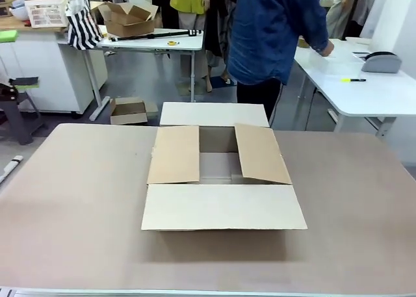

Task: Pack the gift set into the box.
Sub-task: Place both hands on the side flaps of the Package Box and spread them outward.

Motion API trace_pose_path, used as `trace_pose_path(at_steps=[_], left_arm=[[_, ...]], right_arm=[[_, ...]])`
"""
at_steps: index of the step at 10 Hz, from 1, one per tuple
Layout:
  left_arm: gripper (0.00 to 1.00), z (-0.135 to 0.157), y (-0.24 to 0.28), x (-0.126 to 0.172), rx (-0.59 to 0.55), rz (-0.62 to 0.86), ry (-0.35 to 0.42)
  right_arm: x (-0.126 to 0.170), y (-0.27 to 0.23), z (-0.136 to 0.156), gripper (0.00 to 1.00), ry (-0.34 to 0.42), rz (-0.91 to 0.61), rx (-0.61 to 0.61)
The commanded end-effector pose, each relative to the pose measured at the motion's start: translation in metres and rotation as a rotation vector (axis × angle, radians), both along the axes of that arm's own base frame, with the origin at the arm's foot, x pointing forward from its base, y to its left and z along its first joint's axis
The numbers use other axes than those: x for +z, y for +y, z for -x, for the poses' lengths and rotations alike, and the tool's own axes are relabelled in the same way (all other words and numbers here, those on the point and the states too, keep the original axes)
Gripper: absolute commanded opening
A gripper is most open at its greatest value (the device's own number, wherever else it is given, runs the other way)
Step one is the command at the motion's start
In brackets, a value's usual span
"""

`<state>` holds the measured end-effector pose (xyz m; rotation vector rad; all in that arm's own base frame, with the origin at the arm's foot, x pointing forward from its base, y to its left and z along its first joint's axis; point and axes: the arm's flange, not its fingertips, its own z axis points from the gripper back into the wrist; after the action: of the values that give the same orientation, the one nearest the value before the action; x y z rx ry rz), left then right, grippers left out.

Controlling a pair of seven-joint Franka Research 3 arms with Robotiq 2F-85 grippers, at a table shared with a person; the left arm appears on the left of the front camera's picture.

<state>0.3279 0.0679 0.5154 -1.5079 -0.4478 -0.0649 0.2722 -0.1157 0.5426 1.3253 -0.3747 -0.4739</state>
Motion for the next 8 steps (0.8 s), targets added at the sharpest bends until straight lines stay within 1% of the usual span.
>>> trace_pose_path(at_steps=[1,2,3,4,5,6,7,8], left_arm=[[1.0,-0.003,-0.002,-0.002,0.004,0.018,-0.029],[1.0,-0.003,-0.002,-0.002,0.004,0.018,-0.029],[1.0,0.001,0.001,0.0,0.002,0.0,-0.001],[1.0,0.001,-0.022,0.017,-0.044,-0.094,0.042],[1.0,-0.01,-0.06,0.035,-0.09,-0.229,0.107],[1.0,-0.025,-0.11,0.051,-0.161,-0.378,0.127],[1.0,-0.045,-0.168,0.062,-0.198,-0.56,0.178],[1.0,-0.062,-0.218,0.063,-0.155,-0.768,0.211]], right_arm=[[0.003,-0.001,0.001,1.0,-0.021,-0.015,-0.004],[0.003,-0.001,0.001,1.0,-0.021,-0.015,-0.004],[0.003,-0.001,0.001,1.0,-0.021,-0.015,-0.004],[0.003,-0.001,0.001,1.0,-0.021,-0.015,-0.004],[0.003,-0.001,0.001,1.0,-0.021,-0.015,-0.004],[0.003,-0.001,0.001,1.0,-0.021,-0.015,-0.004],[0.003,-0.001,0.001,1.0,-0.021,-0.015,-0.004],[0.003,-0.001,0.001,1.0,-0.021,-0.015,-0.004]])
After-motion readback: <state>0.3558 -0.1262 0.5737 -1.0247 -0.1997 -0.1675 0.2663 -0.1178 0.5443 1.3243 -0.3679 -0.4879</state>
